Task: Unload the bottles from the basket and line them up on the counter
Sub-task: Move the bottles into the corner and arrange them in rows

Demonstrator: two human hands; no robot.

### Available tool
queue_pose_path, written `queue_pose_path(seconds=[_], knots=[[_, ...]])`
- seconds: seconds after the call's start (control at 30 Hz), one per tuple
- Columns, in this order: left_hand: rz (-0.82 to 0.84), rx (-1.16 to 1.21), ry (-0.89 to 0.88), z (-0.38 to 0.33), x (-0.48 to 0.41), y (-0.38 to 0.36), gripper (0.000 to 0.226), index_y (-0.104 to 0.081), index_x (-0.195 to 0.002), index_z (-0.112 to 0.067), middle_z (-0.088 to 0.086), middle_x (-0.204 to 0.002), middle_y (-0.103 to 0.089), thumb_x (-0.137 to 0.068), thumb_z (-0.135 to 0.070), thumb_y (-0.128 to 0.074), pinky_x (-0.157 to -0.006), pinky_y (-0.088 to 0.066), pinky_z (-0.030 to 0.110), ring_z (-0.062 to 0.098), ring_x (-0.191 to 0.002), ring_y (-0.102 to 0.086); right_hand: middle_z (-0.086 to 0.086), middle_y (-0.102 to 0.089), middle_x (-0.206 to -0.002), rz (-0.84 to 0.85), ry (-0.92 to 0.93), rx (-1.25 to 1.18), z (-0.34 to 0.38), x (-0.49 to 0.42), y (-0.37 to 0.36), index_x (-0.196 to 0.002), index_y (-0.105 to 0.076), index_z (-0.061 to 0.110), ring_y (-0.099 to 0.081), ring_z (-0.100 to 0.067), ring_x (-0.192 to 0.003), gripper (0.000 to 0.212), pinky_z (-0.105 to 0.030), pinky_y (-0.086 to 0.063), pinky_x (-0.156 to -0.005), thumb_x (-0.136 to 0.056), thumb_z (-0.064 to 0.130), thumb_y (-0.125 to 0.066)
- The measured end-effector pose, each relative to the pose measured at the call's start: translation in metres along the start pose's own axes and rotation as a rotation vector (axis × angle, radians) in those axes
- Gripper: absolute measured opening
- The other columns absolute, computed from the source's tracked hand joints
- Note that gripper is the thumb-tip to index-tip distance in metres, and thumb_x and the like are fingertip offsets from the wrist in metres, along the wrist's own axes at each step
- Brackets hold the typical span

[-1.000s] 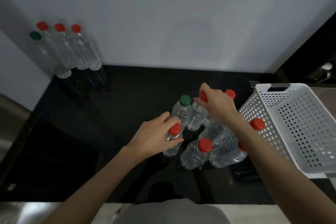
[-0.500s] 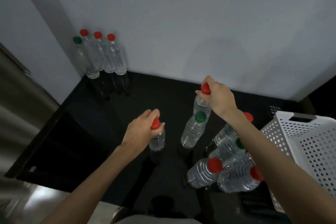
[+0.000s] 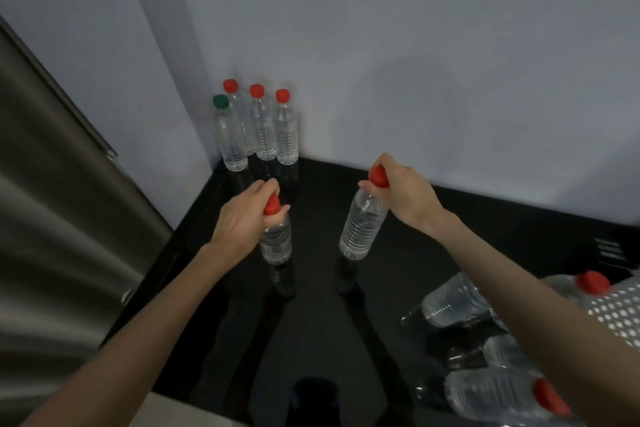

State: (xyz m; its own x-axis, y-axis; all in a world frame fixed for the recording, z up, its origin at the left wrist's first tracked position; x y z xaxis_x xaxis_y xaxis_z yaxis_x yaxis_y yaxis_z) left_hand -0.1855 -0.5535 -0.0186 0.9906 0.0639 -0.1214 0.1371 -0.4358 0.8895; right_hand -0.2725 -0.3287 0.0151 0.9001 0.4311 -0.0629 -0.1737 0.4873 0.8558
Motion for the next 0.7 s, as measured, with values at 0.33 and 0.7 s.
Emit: queue_pose_path(seconds=[0.33, 0.7], knots=[[0.069, 0.008, -0.171, 0.085, -0.081, 0.02, 0.023, -0.039, -0.089, -0.023, -0.007, -0.088, -0.048, -0.091, -0.034, -0.06, -0.065, -0.032, 0.027, 0.011, -0.075, -0.046, -0.008, -0.059, -0.099, -0.089, -0.116, -0.106, 0.042, -0.081, -0.053, -0.106, -0.047, 0.012, -0.057, -0.025, -0.087, 0.027, -0.039, -0.051, -0.074, -0.092, 0.032, -0.059], [-0.008, 0.14, -0.207, 0.124, -0.14, 0.017, 0.021, -0.043, -0.085, -0.027, -0.012, -0.078, -0.045, -0.086, -0.042, -0.058, -0.064, -0.041, 0.026, 0.003, -0.067, -0.044, -0.011, -0.056, -0.104, -0.196, -0.163, -0.089, 0.037, -0.178, -0.074, -0.11, -0.048, 0.008, -0.053, -0.023, -0.089, 0.029, -0.031, -0.041, -0.073, -0.092, 0.029, -0.06]])
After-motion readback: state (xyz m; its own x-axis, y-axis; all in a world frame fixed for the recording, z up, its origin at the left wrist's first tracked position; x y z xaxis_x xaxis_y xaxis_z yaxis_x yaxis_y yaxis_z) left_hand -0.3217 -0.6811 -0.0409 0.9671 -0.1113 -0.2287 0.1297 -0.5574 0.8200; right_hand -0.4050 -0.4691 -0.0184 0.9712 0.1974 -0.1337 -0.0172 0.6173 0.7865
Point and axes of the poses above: each hand's wrist, its own x-axis away from the middle knuckle, its own y-axis out of the back of the hand, z = x × y, the point moved 8 cm from there along -x, towards the middle knuckle
